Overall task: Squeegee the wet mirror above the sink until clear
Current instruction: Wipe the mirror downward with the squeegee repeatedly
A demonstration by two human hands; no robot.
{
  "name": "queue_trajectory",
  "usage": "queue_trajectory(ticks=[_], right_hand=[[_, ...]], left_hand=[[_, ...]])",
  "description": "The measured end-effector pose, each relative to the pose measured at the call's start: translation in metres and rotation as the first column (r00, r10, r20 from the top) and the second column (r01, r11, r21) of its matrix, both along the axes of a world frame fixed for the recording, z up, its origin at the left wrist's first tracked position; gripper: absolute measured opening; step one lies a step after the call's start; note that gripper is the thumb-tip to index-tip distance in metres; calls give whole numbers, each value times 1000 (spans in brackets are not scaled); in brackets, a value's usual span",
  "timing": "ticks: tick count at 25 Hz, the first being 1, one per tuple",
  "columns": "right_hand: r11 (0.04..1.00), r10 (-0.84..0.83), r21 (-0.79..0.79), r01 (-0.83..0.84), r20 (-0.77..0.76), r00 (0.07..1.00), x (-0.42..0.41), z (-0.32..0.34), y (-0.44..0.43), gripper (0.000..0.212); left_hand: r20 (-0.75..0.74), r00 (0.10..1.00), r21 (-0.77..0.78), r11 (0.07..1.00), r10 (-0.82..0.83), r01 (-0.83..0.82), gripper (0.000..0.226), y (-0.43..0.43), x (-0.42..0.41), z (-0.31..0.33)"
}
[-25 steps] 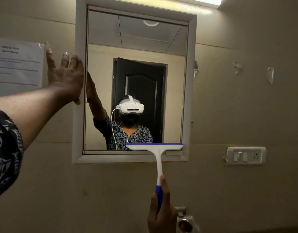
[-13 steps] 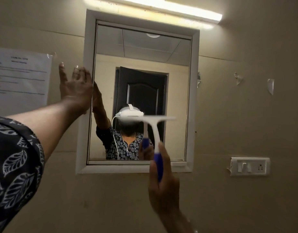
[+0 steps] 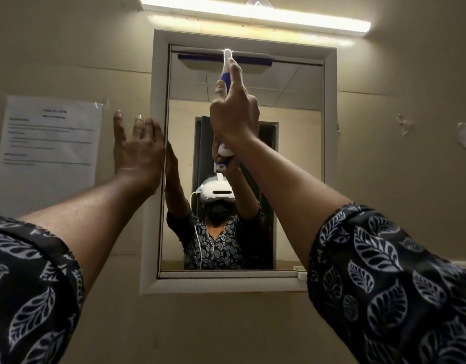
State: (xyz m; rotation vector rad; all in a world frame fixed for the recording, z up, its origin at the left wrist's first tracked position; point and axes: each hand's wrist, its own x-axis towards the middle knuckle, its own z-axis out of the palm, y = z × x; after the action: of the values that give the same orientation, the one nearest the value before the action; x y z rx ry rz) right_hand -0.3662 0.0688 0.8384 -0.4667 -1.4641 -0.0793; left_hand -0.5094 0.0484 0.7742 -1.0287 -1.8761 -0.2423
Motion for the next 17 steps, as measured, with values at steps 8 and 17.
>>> queue_trajectory(ticks=[8,17], right_hand=[[1000,-24,-16,23,-38,999,-3,-15,-2,48],[971,115,-216,-101,51,992,2,-242,-11,50]], left_hand=[[26,999,-11,1000,-21,22,124,-1,-1,1],[32,998,-49,997,-57,59,131,-10,-9,2]])
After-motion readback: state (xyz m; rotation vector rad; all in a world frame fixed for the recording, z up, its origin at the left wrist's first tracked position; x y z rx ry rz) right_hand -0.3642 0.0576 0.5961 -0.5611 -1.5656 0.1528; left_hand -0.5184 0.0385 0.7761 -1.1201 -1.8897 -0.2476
